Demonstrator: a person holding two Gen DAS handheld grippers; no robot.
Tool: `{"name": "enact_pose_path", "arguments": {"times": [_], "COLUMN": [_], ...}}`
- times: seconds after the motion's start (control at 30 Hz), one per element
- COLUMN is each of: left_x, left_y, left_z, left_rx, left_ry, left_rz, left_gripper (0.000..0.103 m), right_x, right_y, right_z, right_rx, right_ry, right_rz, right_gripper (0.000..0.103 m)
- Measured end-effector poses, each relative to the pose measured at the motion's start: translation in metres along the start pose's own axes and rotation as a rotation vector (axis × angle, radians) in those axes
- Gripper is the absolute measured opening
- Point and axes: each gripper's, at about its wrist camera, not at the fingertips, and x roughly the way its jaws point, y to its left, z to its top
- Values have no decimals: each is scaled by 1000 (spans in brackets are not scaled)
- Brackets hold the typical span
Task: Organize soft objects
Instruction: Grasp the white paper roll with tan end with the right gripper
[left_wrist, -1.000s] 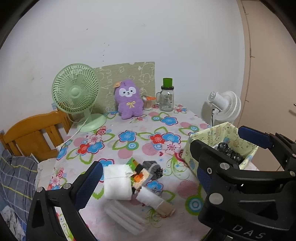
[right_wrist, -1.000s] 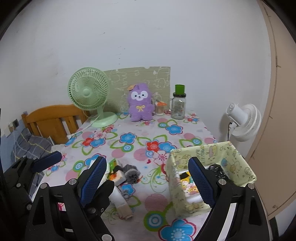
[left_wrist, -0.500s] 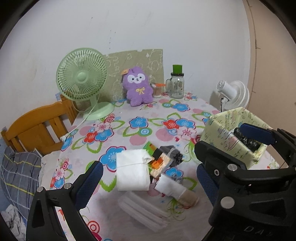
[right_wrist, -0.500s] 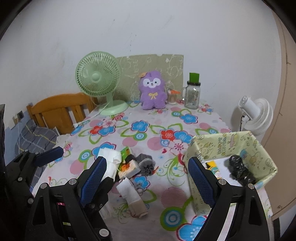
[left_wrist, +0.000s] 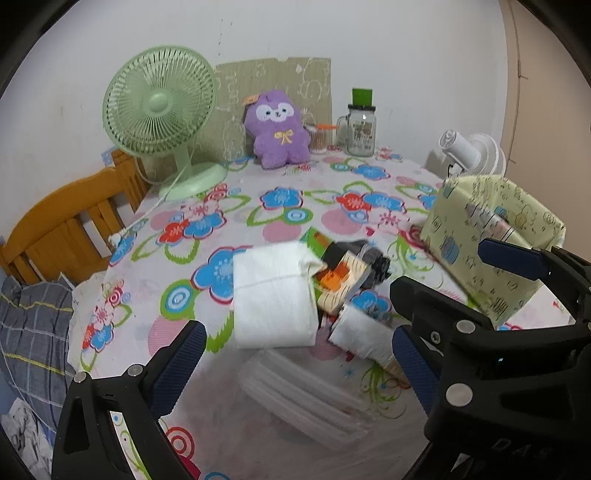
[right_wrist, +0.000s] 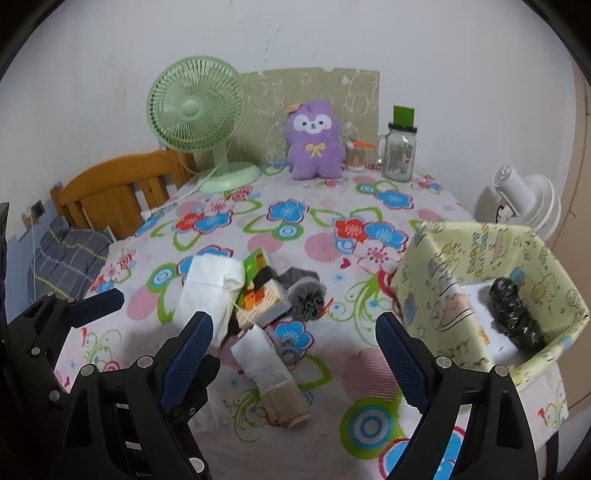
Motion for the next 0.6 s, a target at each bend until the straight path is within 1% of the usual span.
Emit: {"name": "enact_pose_path", "arguments": {"times": [0.3,0.6], "left_x": [23,43], "left_y": [6,7], "left_z": [-13,-22], "left_rx": [-17,-19], "left_ry": [70,124], "left_rz": [0,-3], "left_gripper": [100,99], "right_x": [26,51], "right_y": [7,8], "right_z": [-14,-22], "right_rx": [-15,-21], "right_ry": [67,139], "right_rz": [11,32], "right_gripper": [90,81]}}
